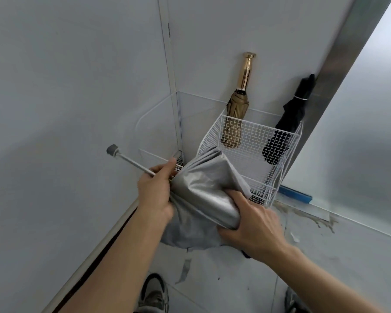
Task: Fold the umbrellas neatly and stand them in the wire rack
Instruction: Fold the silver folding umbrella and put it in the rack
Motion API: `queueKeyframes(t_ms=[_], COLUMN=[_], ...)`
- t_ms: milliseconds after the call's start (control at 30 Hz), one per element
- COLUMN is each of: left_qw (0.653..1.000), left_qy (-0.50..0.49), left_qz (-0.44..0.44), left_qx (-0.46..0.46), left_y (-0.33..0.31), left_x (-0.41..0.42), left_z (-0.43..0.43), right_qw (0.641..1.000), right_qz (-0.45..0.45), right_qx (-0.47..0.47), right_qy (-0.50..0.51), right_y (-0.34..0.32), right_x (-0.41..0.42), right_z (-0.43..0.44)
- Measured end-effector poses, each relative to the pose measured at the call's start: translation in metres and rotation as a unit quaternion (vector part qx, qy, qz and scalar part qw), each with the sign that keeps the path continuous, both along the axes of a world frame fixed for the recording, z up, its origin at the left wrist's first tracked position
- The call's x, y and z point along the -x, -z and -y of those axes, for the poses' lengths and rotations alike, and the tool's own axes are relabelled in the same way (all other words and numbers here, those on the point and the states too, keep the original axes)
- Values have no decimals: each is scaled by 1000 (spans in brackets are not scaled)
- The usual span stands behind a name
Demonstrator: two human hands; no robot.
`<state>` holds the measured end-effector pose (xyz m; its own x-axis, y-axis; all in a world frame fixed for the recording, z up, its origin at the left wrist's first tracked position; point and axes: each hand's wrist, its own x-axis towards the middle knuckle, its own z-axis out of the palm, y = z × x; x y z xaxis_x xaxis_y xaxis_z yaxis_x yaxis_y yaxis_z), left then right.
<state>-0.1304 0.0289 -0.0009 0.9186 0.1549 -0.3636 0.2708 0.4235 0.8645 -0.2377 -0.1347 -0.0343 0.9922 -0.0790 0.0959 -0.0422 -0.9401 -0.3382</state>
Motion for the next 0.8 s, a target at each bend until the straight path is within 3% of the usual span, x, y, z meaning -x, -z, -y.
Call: queueKeyframes(t_ms=[100,167,333,567,667,800], left_qw=[998,995,985,978,972,968], left_qy=[-61,-80,-110,-113,-149,-160], left_qz=[-9,3,65,85,76,90], left_qx=[-27,-51,-118,-155,-165,-173], left_y=[3,3,3,14,15,12], left_x=[-4,-6,-5,-4,-14,-19], left_z=[-2,-4,-4,1,-8,-15], right_qw=[997,992,950,931,930,939], right_qz=[-34,-29,189,308,283,142], right_qx=[-53,-122,-217,-194,-233,-309], right_qy=[-37,-7,118,19,-20,48], right_y=[6,9,8,12,8,5], right_x=[4,4,-6,-9,-3,5], right_z=[-9,-6,14,13,11,10])
